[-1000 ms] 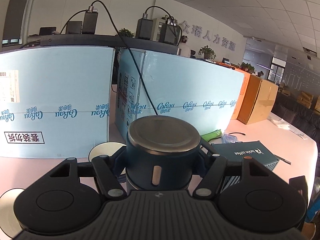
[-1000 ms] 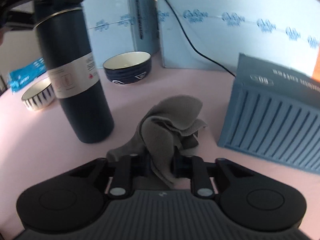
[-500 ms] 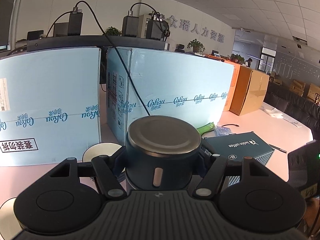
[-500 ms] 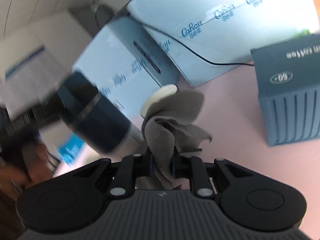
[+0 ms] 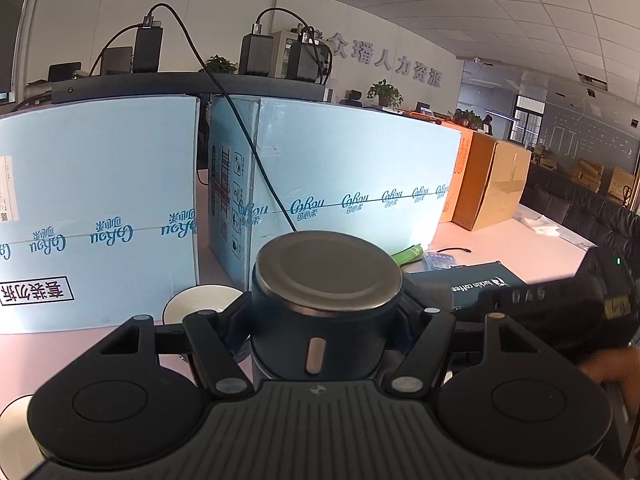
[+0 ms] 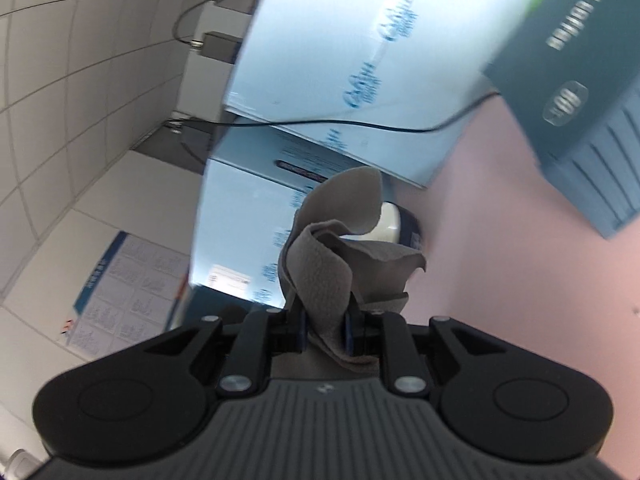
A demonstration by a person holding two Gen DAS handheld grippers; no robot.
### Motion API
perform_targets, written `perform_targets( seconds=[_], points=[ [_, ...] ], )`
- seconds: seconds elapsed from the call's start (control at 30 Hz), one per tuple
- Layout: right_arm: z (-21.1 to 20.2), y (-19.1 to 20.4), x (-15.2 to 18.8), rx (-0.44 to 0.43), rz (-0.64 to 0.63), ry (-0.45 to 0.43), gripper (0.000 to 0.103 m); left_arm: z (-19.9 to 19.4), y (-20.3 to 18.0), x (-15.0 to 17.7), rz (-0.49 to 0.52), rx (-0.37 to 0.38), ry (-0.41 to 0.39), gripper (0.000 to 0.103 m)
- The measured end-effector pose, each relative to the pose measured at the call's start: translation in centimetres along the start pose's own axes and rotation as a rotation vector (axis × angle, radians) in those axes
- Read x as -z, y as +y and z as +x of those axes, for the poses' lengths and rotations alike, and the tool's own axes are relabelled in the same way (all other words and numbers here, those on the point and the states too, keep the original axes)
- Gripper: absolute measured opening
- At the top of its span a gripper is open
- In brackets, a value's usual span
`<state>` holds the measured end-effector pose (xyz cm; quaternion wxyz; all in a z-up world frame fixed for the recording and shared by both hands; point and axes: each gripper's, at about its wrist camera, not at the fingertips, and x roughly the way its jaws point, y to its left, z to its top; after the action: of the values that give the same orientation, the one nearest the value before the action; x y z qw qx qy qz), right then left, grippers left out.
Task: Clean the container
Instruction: 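Carry the cloth in the right gripper up to the bottle lid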
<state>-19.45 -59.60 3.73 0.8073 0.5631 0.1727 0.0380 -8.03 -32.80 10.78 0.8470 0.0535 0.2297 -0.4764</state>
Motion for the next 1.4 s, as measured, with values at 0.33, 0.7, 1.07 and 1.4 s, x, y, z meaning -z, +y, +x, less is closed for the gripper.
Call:
perform_targets(
  seconds=[0.33,0.7,1.07,1.4],
  points=[
    [1.2,1.8,-1.3,-0.09,-0.057,0.028,0.023,-0.4,0.7,0.2,-0.032,-0.001,-0.016,0.064],
    [3.6,-1.9,0.4,0.035,-0.029,0.083,0.023,-0.5,1.0,0.4,-0.044,0.004,-0.021,0.064],
    [4.8,-5.5,0.9,0.148,0.039,0.156,0.023,-0.2,1.1,0.2,-0.048,0.012,-0.019,0.064],
    [5.6,-1.4,-2.5,-0.15,0.036,0.204,0.023,-0.2,2.1,0.2,-0.039,0.085,-0.008,0.064]
  ],
)
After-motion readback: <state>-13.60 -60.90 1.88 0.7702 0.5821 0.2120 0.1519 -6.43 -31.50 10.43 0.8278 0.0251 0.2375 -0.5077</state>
